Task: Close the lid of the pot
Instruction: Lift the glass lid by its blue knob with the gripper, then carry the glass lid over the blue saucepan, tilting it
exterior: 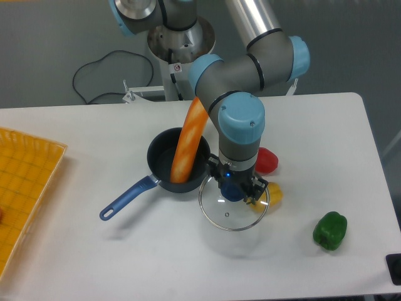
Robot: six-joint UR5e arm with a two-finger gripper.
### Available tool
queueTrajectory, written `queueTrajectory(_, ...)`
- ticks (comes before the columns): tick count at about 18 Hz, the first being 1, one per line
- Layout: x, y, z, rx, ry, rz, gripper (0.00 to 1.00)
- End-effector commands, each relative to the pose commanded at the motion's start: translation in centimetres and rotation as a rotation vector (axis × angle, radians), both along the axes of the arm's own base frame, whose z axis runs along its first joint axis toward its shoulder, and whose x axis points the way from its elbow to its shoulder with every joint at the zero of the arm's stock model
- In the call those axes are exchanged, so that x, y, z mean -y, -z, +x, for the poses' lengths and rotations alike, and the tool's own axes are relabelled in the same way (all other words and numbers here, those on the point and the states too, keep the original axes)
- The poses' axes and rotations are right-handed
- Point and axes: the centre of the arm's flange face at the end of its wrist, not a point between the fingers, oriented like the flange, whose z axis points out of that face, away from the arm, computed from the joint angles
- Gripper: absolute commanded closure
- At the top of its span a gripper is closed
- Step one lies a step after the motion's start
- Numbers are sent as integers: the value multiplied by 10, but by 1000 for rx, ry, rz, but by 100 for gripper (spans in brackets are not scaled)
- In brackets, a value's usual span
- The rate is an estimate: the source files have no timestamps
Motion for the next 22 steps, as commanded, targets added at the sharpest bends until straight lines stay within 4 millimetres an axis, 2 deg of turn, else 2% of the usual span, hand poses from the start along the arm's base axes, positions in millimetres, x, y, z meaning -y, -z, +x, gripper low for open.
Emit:
queueTrajectory(9,6,-5,10,21,3,-22,59)
queueTrajectory(14,8,5,22,43,12,-47,59)
queueTrajectory(20,11,8,57,51,44,-71,59)
queueTrajectory(22,12,1,67,45,47,-66,59)
